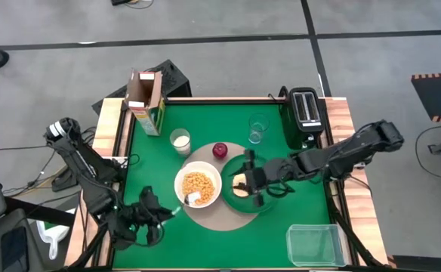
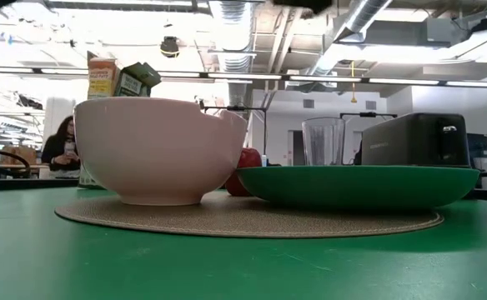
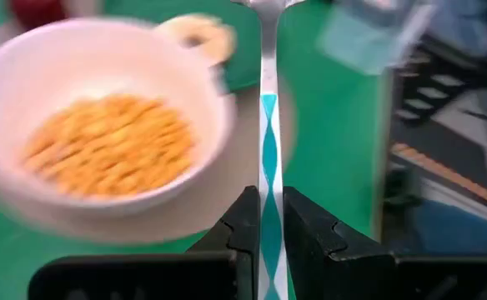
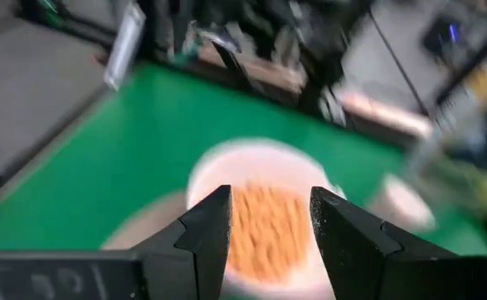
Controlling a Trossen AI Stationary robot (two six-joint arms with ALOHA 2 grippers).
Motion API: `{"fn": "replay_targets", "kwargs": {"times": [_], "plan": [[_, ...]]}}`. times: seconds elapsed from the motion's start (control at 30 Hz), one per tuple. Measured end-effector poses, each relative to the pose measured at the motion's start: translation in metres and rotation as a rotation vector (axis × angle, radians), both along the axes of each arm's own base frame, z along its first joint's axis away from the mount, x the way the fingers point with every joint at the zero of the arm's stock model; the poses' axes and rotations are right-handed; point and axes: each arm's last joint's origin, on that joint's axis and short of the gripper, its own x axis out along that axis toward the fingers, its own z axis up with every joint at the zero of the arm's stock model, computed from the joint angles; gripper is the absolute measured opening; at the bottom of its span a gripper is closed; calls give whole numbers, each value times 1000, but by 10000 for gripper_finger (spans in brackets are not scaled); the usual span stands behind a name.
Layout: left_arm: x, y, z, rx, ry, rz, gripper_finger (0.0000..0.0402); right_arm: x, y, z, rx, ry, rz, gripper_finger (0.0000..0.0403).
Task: Arrange a breakfast setting
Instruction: Put the spoon on the table mat to the right of the bowl
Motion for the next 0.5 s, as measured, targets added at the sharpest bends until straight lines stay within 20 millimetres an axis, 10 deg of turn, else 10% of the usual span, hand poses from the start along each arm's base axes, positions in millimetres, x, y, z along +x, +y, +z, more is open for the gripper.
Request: {"fn": "replay_targets", "kwargs": {"times": [0.5], "plan": [[18, -15, 21, 72, -178, -240, 20, 64, 28, -21, 31, -522, 271, 191]]}}
